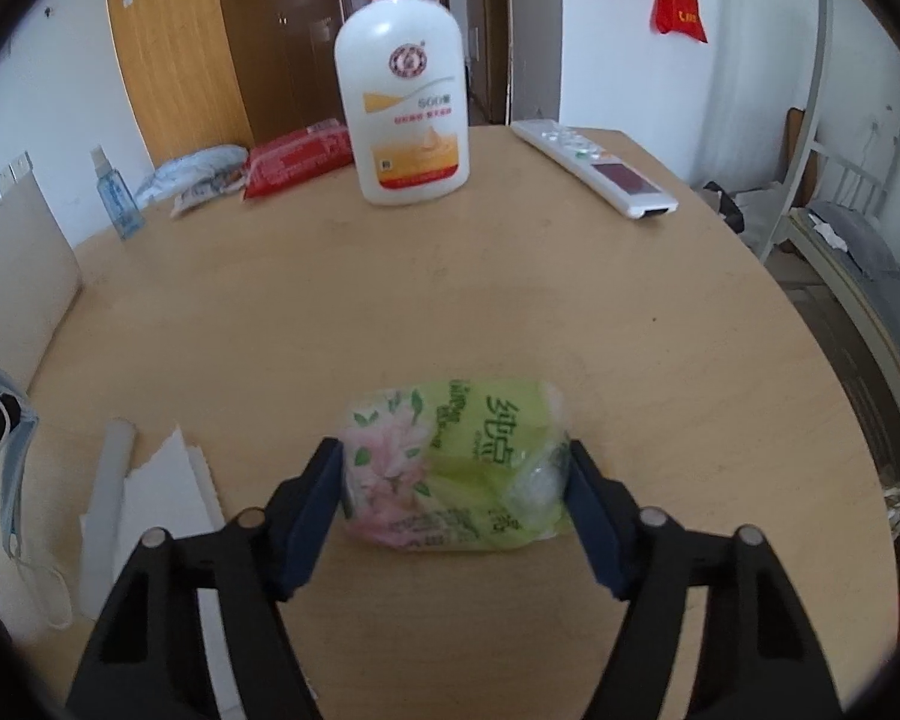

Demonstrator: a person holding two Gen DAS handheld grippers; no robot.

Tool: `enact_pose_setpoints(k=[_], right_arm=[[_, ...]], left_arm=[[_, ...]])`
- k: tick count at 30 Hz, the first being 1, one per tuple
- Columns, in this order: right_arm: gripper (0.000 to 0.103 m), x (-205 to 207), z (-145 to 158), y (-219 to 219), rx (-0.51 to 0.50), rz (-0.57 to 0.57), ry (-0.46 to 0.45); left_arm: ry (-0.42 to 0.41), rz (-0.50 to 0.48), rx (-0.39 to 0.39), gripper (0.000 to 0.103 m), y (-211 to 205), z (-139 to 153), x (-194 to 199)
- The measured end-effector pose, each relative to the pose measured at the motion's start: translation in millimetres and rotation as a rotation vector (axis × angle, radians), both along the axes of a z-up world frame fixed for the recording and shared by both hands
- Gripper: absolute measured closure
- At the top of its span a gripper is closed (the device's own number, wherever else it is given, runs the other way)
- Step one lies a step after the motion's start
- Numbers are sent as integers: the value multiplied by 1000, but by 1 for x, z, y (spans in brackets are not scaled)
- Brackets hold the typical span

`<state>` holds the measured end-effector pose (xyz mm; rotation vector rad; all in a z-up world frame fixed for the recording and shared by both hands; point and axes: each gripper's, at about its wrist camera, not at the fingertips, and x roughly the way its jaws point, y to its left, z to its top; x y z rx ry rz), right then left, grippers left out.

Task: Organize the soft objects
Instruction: 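Close left tool on blue mask while right tool grips green wrapped pack, then carry blue mask and green wrapped pack with both tools to white foam box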

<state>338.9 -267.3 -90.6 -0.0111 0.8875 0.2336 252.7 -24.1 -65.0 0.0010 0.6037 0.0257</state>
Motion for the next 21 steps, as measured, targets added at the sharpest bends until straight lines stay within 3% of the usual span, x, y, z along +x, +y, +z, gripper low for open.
enact_pose_setpoints(k=[4,21], right_arm=[[42,-2,1,-1,14,13,-12],[42,-41,43,-8,82,4,-150]], left_arm=[[-1,-9,-6,86,-1,0,-1],[-52,-6,8,86,-2,15,-26]])
